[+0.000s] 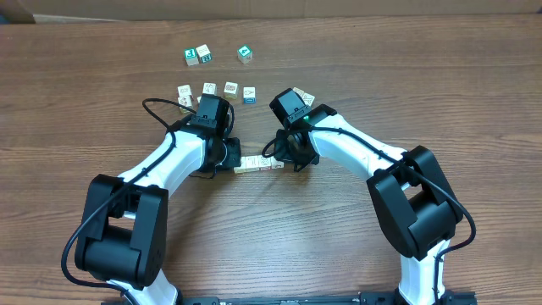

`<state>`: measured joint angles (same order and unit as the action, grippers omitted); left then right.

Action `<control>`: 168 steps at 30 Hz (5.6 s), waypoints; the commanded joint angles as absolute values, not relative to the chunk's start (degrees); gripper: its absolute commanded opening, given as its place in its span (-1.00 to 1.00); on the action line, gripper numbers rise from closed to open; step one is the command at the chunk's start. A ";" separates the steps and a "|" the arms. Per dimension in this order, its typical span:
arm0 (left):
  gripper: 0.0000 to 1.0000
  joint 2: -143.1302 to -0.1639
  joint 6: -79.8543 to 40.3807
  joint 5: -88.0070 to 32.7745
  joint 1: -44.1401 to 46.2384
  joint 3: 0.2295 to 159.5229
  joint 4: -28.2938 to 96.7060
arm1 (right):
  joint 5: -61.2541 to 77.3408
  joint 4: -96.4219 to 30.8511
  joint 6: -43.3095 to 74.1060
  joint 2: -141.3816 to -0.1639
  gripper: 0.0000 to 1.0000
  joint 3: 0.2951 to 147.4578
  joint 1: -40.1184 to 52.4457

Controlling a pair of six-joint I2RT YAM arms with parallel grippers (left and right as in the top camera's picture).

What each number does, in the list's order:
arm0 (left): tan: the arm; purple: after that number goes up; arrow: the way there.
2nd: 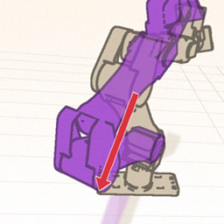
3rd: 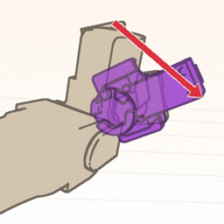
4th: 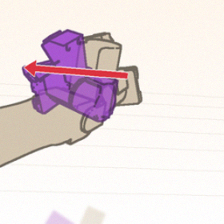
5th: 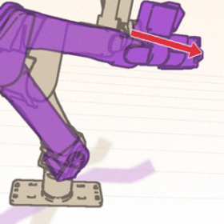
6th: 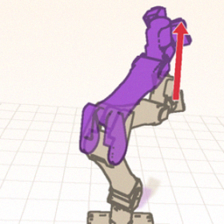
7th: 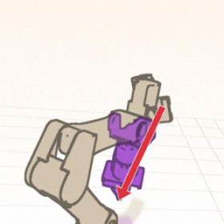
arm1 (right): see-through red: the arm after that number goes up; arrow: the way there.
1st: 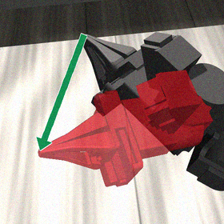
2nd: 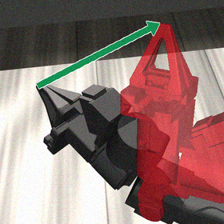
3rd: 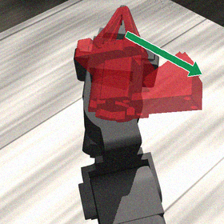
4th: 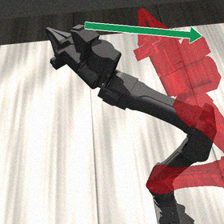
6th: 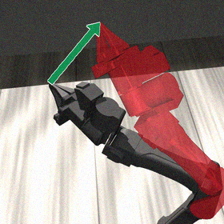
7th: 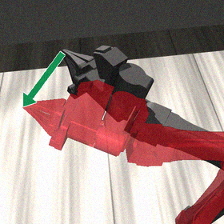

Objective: Form a horizontal line

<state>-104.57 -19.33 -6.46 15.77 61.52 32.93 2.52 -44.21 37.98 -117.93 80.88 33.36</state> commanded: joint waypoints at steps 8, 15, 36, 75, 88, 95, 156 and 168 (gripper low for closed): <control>-0.91 -103.98 -19.73 -7.44 16.53 61.10 31.42 | 2.70 -44.86 38.83 -118.72 -0.80 80.58 33.65; -0.91 -103.98 -19.73 -7.29 16.53 61.12 31.44 | 3.73 -45.06 38.83 -118.72 -0.80 80.58 33.69; -0.92 -103.98 -19.73 -7.07 16.53 61.10 31.64 | 1.65 -45.39 38.85 -118.72 -0.79 80.58 32.47; -0.92 -103.98 -24.47 -4.43 13.10 61.12 33.19 | 0.67 -47.70 39.03 -118.72 -0.70 80.58 29.12; -0.92 -103.98 -24.49 -4.47 12.82 61.12 33.19 | 0.67 -47.70 39.00 -118.72 1.00 80.58 29.12; -0.91 -103.96 -24.88 -4.47 8.40 61.67 35.27 | 0.67 -47.70 39.00 -118.72 1.00 80.58 29.12; 0.99 -85.82 -20.93 -1.91 3.70 59.48 41.58 | 1.15 -46.76 39.03 -118.72 1.00 80.58 29.12; 0.99 -71.11 -20.75 -10.41 3.77 33.43 0.05 | 1.17 -46.35 39.03 -118.72 1.00 80.58 29.12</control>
